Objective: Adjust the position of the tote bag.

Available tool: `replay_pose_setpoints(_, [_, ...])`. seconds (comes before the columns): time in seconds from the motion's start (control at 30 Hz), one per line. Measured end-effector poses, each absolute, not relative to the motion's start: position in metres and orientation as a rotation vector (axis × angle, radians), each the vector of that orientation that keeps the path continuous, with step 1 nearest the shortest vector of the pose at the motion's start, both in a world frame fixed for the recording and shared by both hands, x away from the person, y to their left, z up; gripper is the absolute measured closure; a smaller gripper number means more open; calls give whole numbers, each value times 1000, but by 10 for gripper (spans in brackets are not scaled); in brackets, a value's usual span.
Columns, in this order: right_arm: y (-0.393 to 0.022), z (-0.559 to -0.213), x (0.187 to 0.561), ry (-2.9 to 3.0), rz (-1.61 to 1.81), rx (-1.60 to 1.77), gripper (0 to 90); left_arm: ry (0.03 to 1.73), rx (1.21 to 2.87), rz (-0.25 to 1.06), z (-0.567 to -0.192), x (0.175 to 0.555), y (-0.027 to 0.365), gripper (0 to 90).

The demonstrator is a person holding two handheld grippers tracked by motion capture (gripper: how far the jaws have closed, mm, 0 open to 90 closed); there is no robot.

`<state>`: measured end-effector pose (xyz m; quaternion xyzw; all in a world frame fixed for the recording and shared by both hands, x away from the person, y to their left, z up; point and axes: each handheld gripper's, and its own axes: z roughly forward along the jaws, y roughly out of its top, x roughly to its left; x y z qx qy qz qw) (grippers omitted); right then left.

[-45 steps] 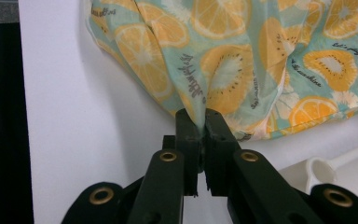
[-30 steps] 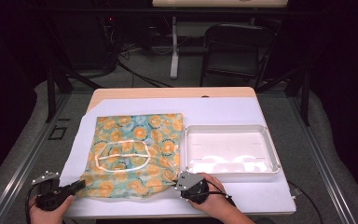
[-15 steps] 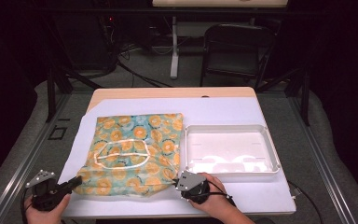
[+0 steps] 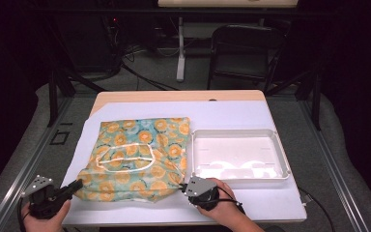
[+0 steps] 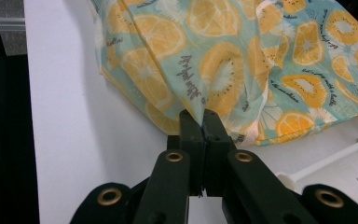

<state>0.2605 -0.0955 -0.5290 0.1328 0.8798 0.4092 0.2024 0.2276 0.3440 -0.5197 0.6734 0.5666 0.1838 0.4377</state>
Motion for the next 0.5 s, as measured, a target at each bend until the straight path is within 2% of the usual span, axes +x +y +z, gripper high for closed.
replay_pose_setpoints(0.5, [-94, -514, 267, 2445, 1156, 378, 899, 1361, 1625, 521, -504, 229, 343, 896])
